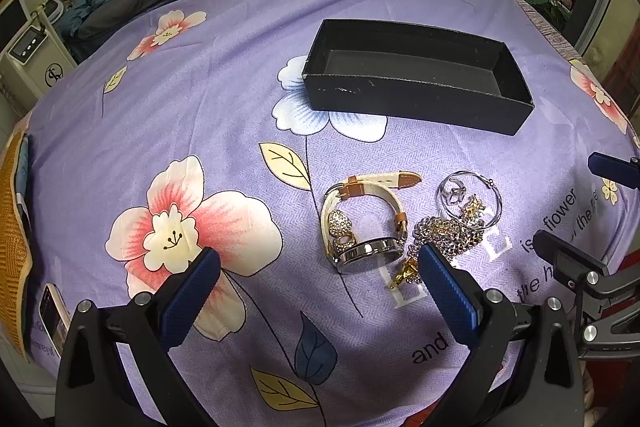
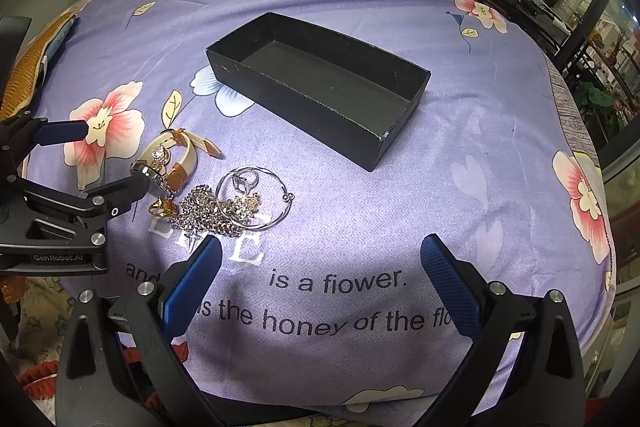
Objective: Organize jewelry
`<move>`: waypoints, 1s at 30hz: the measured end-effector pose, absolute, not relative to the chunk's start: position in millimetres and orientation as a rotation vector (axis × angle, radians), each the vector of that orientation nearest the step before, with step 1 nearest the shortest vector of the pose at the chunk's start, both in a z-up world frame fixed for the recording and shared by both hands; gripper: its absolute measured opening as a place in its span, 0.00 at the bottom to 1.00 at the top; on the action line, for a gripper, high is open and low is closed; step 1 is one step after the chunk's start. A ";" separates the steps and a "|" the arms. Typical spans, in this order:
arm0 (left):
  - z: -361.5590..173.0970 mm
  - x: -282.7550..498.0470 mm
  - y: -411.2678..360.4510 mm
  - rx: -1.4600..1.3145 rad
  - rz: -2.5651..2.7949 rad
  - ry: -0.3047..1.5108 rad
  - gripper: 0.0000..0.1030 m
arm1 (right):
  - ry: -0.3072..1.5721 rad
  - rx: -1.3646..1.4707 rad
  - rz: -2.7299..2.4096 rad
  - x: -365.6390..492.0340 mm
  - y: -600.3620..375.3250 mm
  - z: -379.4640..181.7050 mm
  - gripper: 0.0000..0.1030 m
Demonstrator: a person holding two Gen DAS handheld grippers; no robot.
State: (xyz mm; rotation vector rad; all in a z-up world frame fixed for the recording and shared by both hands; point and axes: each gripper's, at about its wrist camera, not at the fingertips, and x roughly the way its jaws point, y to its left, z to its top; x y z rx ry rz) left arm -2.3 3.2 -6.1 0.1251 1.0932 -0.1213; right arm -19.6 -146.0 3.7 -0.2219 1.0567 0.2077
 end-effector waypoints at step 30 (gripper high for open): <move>-10.2 -5.2 6.3 0.074 -0.165 1.101 0.94 | 1.056 -0.205 0.231 -21.7 -142.6 -1.8 0.95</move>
